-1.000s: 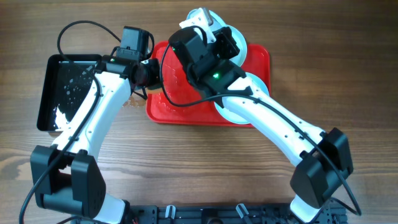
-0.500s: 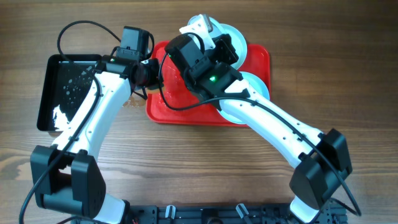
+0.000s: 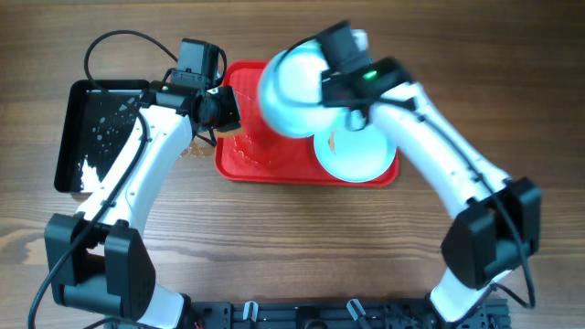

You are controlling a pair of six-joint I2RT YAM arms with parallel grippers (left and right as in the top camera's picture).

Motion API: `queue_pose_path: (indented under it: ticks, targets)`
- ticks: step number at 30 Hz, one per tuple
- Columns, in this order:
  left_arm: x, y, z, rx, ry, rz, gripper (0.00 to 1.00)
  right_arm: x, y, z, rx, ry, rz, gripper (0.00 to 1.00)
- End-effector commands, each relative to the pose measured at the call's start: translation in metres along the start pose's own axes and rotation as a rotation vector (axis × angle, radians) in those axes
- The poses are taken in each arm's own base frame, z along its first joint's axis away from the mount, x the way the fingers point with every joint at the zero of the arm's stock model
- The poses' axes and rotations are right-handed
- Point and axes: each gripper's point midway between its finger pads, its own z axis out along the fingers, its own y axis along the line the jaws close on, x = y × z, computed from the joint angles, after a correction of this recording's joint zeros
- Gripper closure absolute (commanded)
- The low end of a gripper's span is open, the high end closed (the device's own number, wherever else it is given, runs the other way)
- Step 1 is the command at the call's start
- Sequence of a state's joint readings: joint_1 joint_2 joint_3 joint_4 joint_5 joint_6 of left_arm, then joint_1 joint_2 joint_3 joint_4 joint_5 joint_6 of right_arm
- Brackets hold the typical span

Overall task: Clean dirty plates on tray and stack at the side
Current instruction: 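Carry the lifted white plate right and set it on the table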

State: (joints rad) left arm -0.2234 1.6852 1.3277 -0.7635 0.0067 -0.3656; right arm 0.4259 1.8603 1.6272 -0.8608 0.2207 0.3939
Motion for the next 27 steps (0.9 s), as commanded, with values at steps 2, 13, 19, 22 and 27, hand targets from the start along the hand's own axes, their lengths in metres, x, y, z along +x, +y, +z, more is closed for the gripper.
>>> queue_pose_path:
  ticks: [2, 13, 19, 22, 27]
  targets:
    - [-0.001, -0.002, -0.004, 0.016, -0.006, -0.014, 0.96, -0.017, -0.078, -0.003, -0.022, 0.045, 0.255, 0.96]
    - [0.0, -0.002, -0.004, 0.015, -0.004, -0.014, 0.96, -0.008, -0.234, 0.022, -0.054, 0.047, 0.697, 0.96]
    - [0.0, -0.002, -0.004, 0.015, -0.005, -0.014, 0.96, 0.02, -0.284, 0.052, 0.019, 0.035, 0.812, 0.96]
    - [0.0, -0.002, -0.004, 0.015, -0.004, -0.014, 0.96, 0.038, -0.3, 0.067, 0.089, 0.039, 0.828, 0.96]
    - [0.0, -0.002, -0.004, 0.015, -0.005, -0.013, 0.96, 0.058, -0.312, 0.084, 0.181, 0.072, 0.83, 0.96]
